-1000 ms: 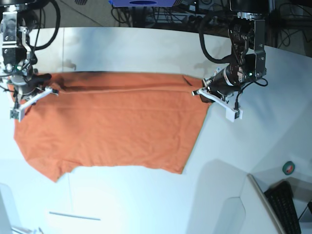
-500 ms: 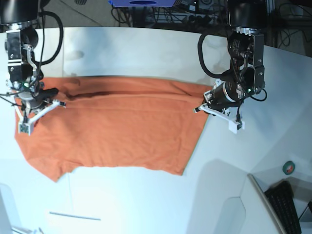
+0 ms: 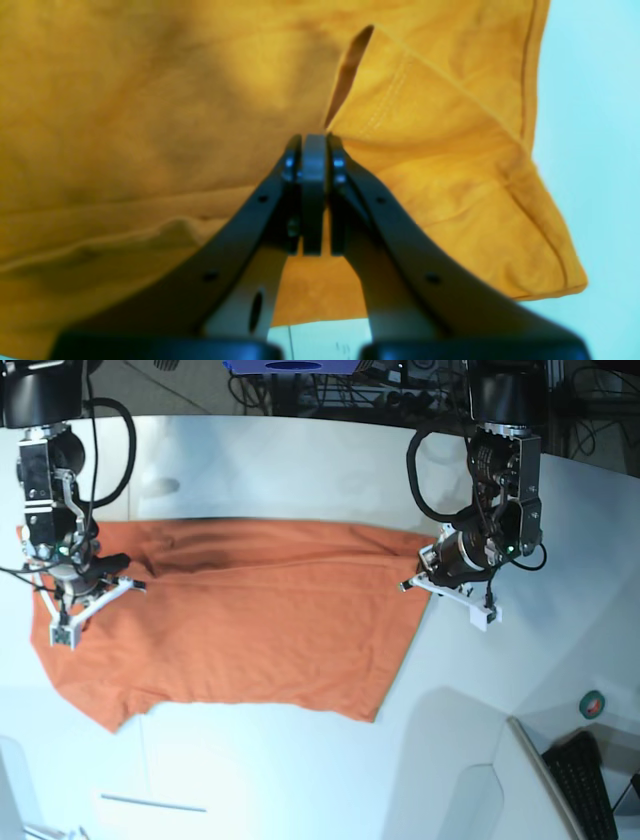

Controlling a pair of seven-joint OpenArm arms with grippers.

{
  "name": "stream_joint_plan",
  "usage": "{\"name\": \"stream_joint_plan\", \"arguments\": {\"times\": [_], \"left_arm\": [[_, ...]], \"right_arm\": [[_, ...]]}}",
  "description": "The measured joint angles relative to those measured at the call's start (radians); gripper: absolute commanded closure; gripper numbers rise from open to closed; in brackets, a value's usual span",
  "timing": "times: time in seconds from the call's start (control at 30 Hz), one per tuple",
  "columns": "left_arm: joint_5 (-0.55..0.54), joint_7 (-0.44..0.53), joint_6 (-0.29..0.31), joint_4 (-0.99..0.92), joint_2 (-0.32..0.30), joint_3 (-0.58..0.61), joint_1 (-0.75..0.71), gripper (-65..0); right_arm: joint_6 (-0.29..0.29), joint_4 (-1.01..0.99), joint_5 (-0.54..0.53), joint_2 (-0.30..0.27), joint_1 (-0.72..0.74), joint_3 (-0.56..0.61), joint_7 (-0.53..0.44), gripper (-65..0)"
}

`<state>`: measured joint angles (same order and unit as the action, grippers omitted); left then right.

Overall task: Layout the t-shirt on the table in an organized manner, then fold the t-shirt properly
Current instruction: 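Release the shirt edge and lift both grippers away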

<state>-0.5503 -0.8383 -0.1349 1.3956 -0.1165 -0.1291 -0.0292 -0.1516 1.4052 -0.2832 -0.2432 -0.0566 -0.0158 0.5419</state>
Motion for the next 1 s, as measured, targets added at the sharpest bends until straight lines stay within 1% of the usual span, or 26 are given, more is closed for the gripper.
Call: {"name": "stream_joint_plan", "arguments": {"times": [0.33, 0.37, 0.4, 0.43, 0.47, 0.5, 0.53, 0.57, 0.6, 0.63, 0.7, 0.73, 0.8, 0.87, 0.93, 1.0], "left_arm": [[0.000, 0.003, 0.002, 0.001, 0.000, 0.000, 0.014, 0.0], [0.000, 0.003, 0.002, 0.001, 0.000, 0.000, 0.014, -0.5], [0.000, 0.003, 0.002, 0.003, 0.000, 0.000, 0.015, -5.9], [-0.003, 0.003, 0.002, 0.005, 0.000, 0.000, 0.015, -11.2], [-0.002, 0.004, 0.001, 0.005, 0.000, 0.000, 0.016, -17.8], [-0.001, 0.003, -0.001, 0.005, 0.003, -0.001, 0.021, -23.2], [0.003, 0.003, -0.002, 0.005, 0.009, -0.005, 0.027, -29.1], [0.000, 0.004, -0.001, 0.005, 0.014, -0.007, 0.035, -35.5], [-0.002, 0.005, 0.003, 0.005, 0.015, -0.005, 0.041, -40.6], [-0.003, 0.016, 0.003, 0.013, 0.017, -0.005, 0.045, -46.1], [-0.003, 0.076, 0.000, 0.052, 0.023, -0.006, 0.037, -53.0], [-0.003, 0.092, 0.000, 0.086, 0.023, -0.005, 0.028, -55.0], [-0.002, 0.112, -0.001, 0.169, 0.033, -0.005, 0.000, -54.8], [-0.004, 0.117, 0.004, 0.245, 0.041, -0.007, -0.045, -53.5], [-0.016, 0.143, 0.009, 0.294, 0.048, -0.011, -0.119, -52.0], [-0.026, 0.234, 0.011, 0.312, 0.080, -0.068, -0.217, -50.0]], "right_arm": [[0.000, 0.000, 0.001, 0.000, -0.016, -0.004, 0.000, 0.0], [0.000, 0.003, 0.001, 0.000, -0.023, -0.004, 0.001, -8.0], [0.000, 0.003, 0.002, 0.000, -0.029, -0.004, 0.001, -16.7], [0.000, 0.003, 0.004, 0.000, -0.038, -0.004, 0.000, -23.9], [0.000, 0.003, 0.000, 0.000, -0.044, -0.004, 0.001, -30.3], [0.000, 0.003, 0.000, 0.000, -0.048, -0.004, 0.001, -33.6], [0.000, 0.003, 0.000, 0.000, -0.053, -0.004, -0.003, -34.4], [0.000, 0.008, 0.000, 0.001, -0.056, -0.004, -0.002, -33.8], [0.000, 0.026, -0.002, 0.000, -0.067, -0.004, -0.008, -33.5], [-0.001, 0.060, 0.000, 0.000, -0.088, -0.005, -0.035, -33.5], [-0.005, 0.137, 0.002, 0.000, -0.143, -0.007, -0.119, -33.5], [-0.003, 0.168, 0.000, 0.000, -0.173, -0.008, -0.164, -33.5], [0.004, 0.216, -0.005, 0.007, -0.225, -0.021, -0.217, -33.3], [0.008, 0.250, -0.008, 0.034, -0.269, -0.084, -0.253, -33.3], [0.004, 0.257, -0.005, 0.079, -0.295, -0.174, -0.261, -33.5], [-0.007, 0.257, -0.013, 0.141, -0.311, -0.272, -0.261, -34.1]]}}
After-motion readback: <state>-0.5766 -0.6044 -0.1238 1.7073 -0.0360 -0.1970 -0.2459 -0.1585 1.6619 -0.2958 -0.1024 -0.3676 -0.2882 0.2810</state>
